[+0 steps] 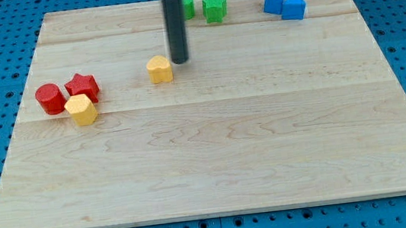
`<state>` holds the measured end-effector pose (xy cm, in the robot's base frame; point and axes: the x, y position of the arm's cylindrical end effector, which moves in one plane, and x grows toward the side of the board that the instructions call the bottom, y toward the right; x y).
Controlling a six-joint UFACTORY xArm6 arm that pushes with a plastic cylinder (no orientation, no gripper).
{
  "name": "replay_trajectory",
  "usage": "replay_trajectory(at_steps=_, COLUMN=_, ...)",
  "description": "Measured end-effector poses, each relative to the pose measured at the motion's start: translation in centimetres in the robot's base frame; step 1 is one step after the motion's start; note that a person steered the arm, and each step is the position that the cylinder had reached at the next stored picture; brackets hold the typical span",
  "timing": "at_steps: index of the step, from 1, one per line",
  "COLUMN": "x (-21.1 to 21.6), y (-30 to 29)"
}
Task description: Push the yellow heart into the right of the yellow hexagon
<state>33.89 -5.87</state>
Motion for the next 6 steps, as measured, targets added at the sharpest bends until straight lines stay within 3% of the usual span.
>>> replay_trajectory(at_steps=1, x=5.8, y=-6.0)
replay_trajectory(at_steps=2, x=6.5, y=-4.1)
replay_trajectory(at_steps=3, x=4.5, y=5.3)
replay_trajectory(at_steps=4, x=11.1, y=7.5)
replay_trajectory(at_steps=6, x=10.3, y=-8.4)
